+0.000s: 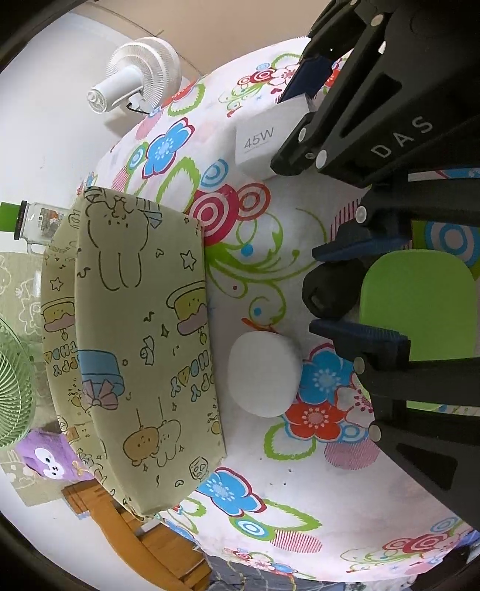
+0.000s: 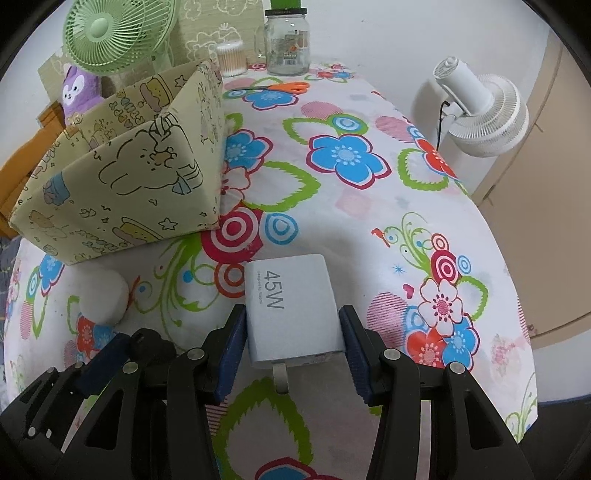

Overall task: Organize rigid objects
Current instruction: 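Grasp the black round item with the left tool while the right holds the wall charger, then carry the black item and wall charger over the fabric basket with both tools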

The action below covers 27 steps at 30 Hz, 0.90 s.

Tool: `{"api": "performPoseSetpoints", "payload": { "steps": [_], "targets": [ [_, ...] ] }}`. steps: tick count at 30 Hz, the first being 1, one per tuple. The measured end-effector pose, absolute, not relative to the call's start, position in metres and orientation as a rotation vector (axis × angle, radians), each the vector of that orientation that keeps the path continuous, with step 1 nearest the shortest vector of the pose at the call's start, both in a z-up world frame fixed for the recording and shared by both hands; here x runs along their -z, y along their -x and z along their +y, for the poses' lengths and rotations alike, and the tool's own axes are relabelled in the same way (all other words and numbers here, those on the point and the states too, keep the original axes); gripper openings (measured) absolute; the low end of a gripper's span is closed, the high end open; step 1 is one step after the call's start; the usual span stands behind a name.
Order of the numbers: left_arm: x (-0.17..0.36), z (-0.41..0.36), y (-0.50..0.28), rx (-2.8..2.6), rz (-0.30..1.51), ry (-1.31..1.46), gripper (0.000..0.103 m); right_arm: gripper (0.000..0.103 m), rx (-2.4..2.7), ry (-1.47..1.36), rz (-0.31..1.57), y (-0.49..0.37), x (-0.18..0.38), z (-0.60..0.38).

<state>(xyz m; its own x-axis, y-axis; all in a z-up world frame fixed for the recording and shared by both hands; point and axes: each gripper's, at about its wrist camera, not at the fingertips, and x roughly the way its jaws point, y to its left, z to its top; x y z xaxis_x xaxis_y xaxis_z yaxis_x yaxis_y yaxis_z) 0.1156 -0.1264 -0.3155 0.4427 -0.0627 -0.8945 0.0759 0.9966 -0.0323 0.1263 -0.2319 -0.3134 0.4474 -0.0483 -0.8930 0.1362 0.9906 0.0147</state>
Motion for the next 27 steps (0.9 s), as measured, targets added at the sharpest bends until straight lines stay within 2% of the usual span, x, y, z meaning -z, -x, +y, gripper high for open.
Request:
{"api": "performPoseSetpoints", "payload": {
  "steps": [27],
  "targets": [
    [0.246,-0.116,-0.101,0.091,0.968,0.014,0.032,0.052,0.110,-0.130,0.976,-0.116,0.243,-0.228]
  ]
}}
